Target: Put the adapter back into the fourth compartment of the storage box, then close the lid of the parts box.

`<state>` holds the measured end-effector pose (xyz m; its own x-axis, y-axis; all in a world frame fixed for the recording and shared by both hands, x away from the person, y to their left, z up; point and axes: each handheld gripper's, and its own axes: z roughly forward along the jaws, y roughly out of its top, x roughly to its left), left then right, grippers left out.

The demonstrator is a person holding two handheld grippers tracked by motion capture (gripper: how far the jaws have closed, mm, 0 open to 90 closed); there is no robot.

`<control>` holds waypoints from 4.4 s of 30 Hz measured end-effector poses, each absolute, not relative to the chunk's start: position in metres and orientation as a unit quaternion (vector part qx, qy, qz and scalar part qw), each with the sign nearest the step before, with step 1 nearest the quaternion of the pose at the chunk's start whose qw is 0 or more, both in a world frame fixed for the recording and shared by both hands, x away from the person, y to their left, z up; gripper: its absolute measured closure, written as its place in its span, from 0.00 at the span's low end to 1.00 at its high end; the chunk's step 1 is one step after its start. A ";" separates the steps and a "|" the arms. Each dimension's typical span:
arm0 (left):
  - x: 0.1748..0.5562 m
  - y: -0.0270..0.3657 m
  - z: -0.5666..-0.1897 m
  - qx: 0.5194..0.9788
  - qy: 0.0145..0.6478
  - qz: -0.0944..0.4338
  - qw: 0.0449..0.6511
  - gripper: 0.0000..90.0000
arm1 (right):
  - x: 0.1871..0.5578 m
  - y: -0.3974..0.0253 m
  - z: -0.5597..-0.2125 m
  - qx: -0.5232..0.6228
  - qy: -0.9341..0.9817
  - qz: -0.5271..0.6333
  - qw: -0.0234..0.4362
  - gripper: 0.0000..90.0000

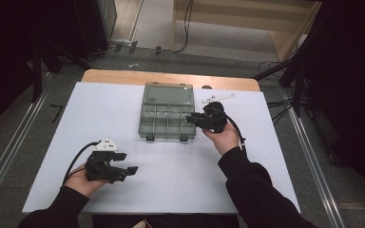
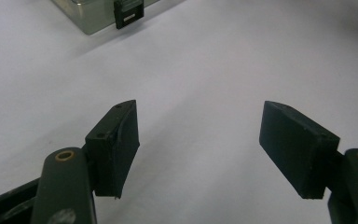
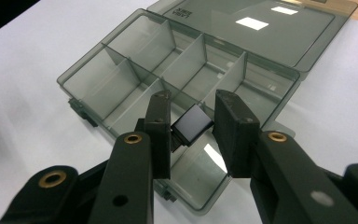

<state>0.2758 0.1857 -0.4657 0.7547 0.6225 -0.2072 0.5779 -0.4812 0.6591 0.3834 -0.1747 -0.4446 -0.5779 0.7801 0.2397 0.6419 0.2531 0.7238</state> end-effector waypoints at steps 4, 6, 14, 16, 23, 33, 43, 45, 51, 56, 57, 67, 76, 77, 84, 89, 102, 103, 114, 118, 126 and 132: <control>0.276 0.188 -0.466 0.859 0.350 0.032 0.373 0.32 | 0.392 -0.173 -0.445 0.452 0.787 0.410 0.087 0.73; 0.276 0.188 -0.466 0.859 0.350 0.031 0.373 0.32 | 0.394 -0.172 -0.445 0.454 0.786 0.410 0.088 0.73; 0.276 0.188 -0.467 0.859 0.350 0.031 0.372 0.32 | 0.406 -0.171 -0.451 0.460 0.784 0.407 0.093 0.73; 0.276 0.188 -0.467 0.860 0.349 0.032 0.371 0.32 | 0.410 -0.170 -0.453 0.463 0.782 0.406 0.095 0.73; 0.277 0.188 -0.468 0.860 0.349 0.032 0.370 0.32 | 0.419 -0.168 -0.458 0.470 0.779 0.403 0.100 0.73; 0.277 0.188 -0.468 0.860 0.349 0.032 0.371 0.32 | 0.432 -0.166 -0.473 0.483 0.775 0.394 0.105 0.73; 0.277 0.188 -0.469 0.861 0.349 0.032 0.370 0.32 | 0.437 -0.165 -0.479 0.486 0.775 0.390 0.110 0.72; 0.277 0.189 -0.468 0.861 0.349 0.032 0.369 0.32 | 0.437 -0.165 -0.480 0.482 0.774 0.395 0.110 0.67; 0.279 0.190 -0.467 0.859 0.348 0.037 0.375 0.32 | 0.432 -0.162 -0.475 0.466 0.780 0.398 0.122 0.53; 0.284 0.189 -0.466 0.854 0.353 0.041 0.379 0.32 | 0.428 -0.162 -0.472 0.462 0.789 0.389 0.116 0.46; 0.285 0.189 -0.466 0.855 0.351 0.043 0.378 0.32 | 0.427 -0.163 -0.472 0.462 0.788 0.390 0.114 0.46; 0.294 0.183 -0.466 0.854 0.353 0.043 0.379 0.32 | 0.417 -0.173 -0.469 0.470 0.784 0.397 0.090 0.40; 0.305 0.178 -0.466 0.855 0.352 0.044 0.378 0.32 | 0.408 -0.183 -0.467 0.474 0.778 0.403 0.093 0.40; 0.307 0.176 -0.465 0.855 0.352 0.044 0.379 0.32 | 0.406 -0.185 -0.467 0.475 0.776 0.404 0.093 0.40; 0.313 0.173 -0.463 0.851 0.353 0.048 0.386 0.32 | 0.397 -0.191 -0.466 0.474 0.774 0.408 0.097 0.40; 0.317 0.170 -0.463 0.850 0.354 0.050 0.387 0.32 | 0.392 -0.193 -0.466 0.472 0.775 0.409 0.096 0.40; 0.328 0.167 -0.462 0.843 0.368 0.052 0.388 0.32 | 0.384 -0.196 -0.467 0.472 0.774 0.412 0.090 0.40; 0.328 0.167 -0.462 0.842 0.370 0.052 0.389 0.32 | 0.384 -0.197 -0.468 0.472 0.775 0.411 0.091 0.40; 0.332 0.168 -0.462 0.835 0.380 0.059 0.393 0.32 | 0.381 -0.194 -0.467 0.466 0.776 0.414 0.092 0.40; 0.336 0.168 -0.462 0.830 0.386 0.061 0.397 0.32 | 0.380 -0.194 -0.467 0.466 0.777 0.413 0.088 0.40; 0.346 0.164 -0.459 0.826 0.388 0.073 0.403 0.30 | 0.380 -0.194 -0.467 0.469 0.776 0.414 0.084 0.40; 0.356 0.165 -0.458 0.820 0.401 0.080 0.401 0.30 | 0.381 -0.195 -0.468 0.470 0.776 0.414 0.082 0.40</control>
